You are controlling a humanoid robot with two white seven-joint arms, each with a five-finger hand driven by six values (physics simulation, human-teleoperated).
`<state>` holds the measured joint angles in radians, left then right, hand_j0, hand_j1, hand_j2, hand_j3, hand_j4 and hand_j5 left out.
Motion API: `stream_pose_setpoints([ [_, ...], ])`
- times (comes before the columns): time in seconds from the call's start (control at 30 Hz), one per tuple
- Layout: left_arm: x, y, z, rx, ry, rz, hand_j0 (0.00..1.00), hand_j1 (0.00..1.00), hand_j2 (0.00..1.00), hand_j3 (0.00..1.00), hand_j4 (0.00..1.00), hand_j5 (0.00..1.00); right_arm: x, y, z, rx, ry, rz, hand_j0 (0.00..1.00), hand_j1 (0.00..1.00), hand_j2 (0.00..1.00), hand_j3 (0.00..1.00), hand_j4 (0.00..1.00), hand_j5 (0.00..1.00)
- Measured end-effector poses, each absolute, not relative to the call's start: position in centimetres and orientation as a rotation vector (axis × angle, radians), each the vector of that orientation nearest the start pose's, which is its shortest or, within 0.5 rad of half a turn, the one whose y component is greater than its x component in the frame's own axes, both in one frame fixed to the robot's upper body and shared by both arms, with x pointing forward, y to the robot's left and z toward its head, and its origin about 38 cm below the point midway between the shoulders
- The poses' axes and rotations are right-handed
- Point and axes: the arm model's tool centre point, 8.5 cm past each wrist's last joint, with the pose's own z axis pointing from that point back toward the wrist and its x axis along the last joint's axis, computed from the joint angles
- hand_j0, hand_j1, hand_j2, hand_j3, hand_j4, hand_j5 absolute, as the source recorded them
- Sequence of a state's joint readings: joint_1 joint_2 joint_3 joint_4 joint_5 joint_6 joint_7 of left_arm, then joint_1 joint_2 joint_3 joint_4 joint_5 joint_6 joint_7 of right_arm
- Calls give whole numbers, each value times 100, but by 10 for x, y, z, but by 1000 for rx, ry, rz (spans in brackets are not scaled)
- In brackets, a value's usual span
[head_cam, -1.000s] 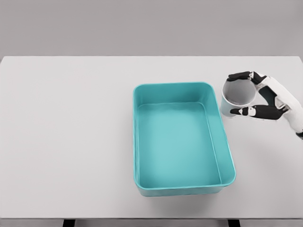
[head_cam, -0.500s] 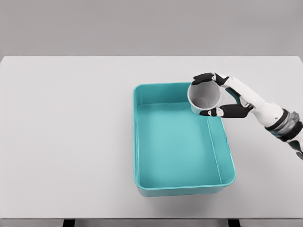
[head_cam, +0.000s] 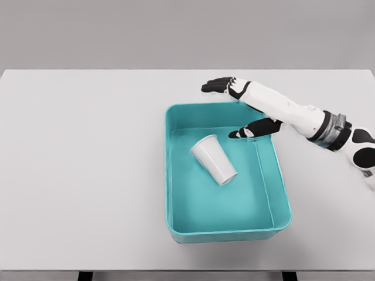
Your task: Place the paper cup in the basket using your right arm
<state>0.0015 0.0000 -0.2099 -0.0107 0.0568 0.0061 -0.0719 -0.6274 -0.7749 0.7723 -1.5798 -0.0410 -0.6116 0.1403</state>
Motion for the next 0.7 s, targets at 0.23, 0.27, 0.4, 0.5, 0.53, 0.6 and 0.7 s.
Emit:
stream_pose_setpoints([
  [0.23, 2, 265, -263, 14, 9, -153, 100, 100, 100, 100, 100, 100, 407, -332, 279, -314, -1971, 1513, 100, 100, 100, 100, 100, 100],
  [0.27, 2, 265, -263, 14, 9, -153, 100, 100, 100, 100, 100, 100, 403, -346, 280, -355, -1935, 1526, 100, 100, 100, 100, 100, 100],
  [0.4, 2, 265, -263, 14, 9, -152, 100, 100, 100, 100, 100, 100, 385, -374, 253, -407, -1788, 1604, 100, 100, 100, 100, 100, 100],
  [0.5, 2, 265, -263, 14, 9, -152, 100, 100, 100, 100, 100, 100, 381, -378, 249, -421, -1759, 1633, 100, 100, 100, 100, 100, 100],
  [0.53, 2, 265, -263, 14, 9, -152, 100, 100, 100, 100, 100, 100, 381, -379, 250, -425, -1756, 1639, 100, 100, 100, 100, 100, 100],
  [0.6, -5, 265, -263, 14, 19, -152, 100, 100, 100, 100, 100, 100, 380, -379, 250, -430, -1754, 1646, 100, 100, 100, 100, 100, 100],
  [0.7, -7, 265, -263, 14, 26, -152, 100, 100, 100, 100, 100, 100, 380, -378, 250, -433, -1754, 1650, 100, 100, 100, 100, 100, 100],
])
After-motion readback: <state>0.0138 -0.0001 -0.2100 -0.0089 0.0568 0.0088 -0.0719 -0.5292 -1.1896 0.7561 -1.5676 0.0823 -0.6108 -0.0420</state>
